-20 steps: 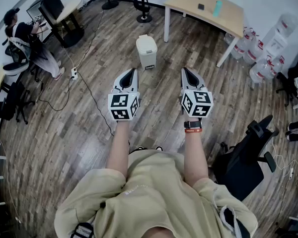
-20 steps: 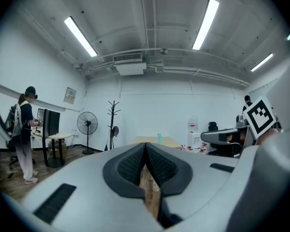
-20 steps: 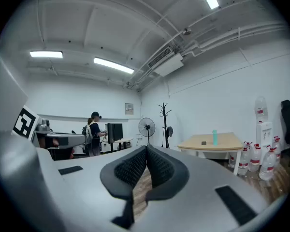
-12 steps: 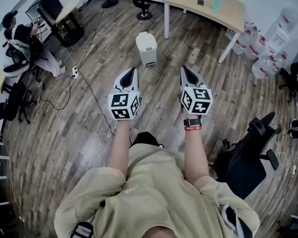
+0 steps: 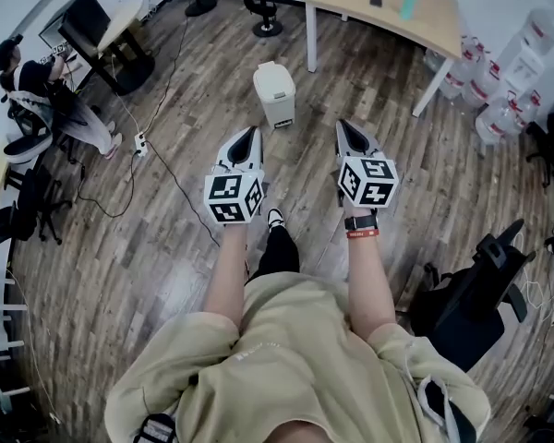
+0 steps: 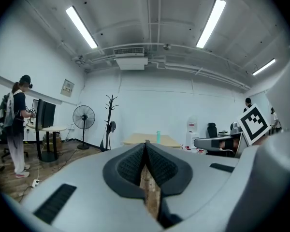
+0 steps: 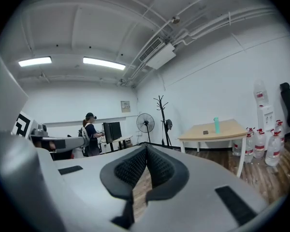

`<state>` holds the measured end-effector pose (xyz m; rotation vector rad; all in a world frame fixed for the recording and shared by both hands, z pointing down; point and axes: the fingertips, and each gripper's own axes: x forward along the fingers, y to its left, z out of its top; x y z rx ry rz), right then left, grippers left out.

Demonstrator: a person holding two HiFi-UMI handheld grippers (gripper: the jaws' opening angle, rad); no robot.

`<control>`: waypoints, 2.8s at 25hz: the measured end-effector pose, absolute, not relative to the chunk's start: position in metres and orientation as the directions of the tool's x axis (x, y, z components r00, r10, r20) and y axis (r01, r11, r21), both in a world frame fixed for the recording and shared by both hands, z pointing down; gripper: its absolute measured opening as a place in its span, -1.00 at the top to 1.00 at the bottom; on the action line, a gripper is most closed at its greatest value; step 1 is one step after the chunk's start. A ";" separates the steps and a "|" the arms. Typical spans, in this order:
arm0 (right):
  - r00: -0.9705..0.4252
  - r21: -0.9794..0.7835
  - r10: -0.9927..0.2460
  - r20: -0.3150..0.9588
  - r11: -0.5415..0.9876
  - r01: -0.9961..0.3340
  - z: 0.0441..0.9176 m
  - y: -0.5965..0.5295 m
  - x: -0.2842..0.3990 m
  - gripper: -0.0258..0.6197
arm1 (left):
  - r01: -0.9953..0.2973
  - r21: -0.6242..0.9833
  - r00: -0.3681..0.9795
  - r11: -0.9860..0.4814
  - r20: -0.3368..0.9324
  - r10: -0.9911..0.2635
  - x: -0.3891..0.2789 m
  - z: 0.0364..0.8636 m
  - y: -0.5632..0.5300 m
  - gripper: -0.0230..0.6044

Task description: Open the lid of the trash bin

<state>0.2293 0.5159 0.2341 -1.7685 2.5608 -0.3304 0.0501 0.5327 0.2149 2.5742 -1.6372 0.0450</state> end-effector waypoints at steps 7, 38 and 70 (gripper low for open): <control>-0.402 -0.151 -0.898 0.179 0.379 -0.913 0.236 0.399 0.185 0.87 | -0.901 0.110 0.425 -0.419 0.046 -0.904 0.024 0.204 0.412 0.85; -0.451 -0.176 -0.815 0.364 0.415 -0.893 0.321 0.043 0.027 0.87 | -0.899 0.174 0.425 -0.401 0.130 -0.896 -0.117 0.287 0.050 0.85; -0.548 -0.425 -0.609 0.573 0.352 -0.834 0.524 -0.205 0.043 0.86 | -0.931 0.231 0.352 -0.282 0.372 -0.859 -0.076 0.470 -0.197 0.85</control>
